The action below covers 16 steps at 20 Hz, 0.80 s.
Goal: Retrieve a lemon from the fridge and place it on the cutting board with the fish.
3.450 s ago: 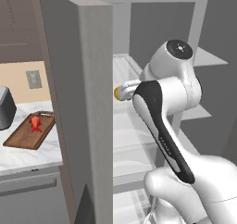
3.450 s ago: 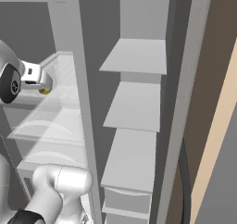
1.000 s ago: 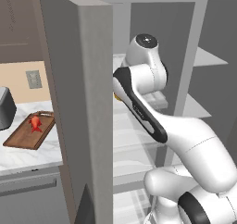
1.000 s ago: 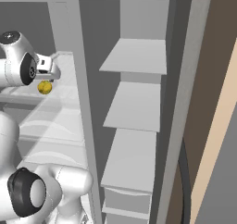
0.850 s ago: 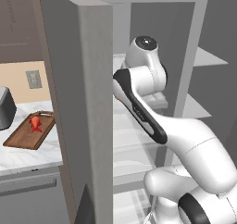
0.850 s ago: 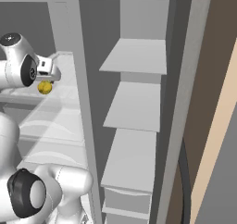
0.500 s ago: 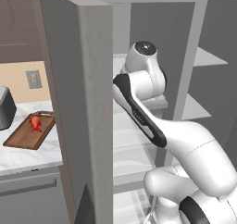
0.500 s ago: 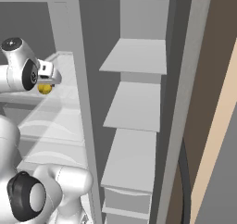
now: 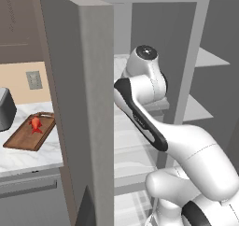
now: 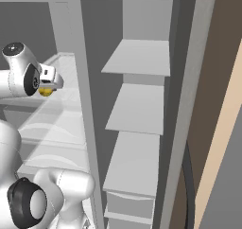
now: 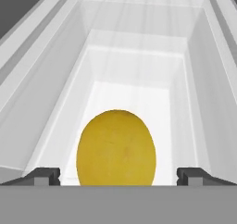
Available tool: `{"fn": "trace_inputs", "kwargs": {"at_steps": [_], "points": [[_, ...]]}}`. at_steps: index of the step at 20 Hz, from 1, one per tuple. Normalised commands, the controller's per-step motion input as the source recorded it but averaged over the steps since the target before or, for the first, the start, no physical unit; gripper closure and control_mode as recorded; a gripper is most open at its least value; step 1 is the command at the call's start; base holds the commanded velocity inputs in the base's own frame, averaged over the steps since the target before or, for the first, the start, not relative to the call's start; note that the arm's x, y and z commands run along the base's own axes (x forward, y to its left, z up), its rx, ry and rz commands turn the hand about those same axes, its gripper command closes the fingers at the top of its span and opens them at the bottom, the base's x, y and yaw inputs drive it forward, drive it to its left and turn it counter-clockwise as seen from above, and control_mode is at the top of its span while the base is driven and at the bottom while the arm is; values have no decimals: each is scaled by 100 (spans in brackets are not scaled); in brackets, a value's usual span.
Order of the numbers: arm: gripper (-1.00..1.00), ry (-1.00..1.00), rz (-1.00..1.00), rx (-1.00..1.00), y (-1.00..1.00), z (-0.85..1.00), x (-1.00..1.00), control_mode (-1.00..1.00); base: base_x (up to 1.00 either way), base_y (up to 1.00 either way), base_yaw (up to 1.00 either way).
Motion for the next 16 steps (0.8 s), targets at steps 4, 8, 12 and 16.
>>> {"fn": "trace_inputs", "kwargs": {"at_steps": [4, 8, 12, 16], "points": [[-100, 0, 0, 0, 0, -7, 2, -100, 0, 0, 0], [-100, 0, 0, 0, 0, -10, 0, -100, 0, 0, 0], [-100, 0, 0, 0, 0, -8, 0, -100, 0, 0, 0], [-100, 0, 0, 0, 0, 0, 0, -100, 0, 0, 0]]}}
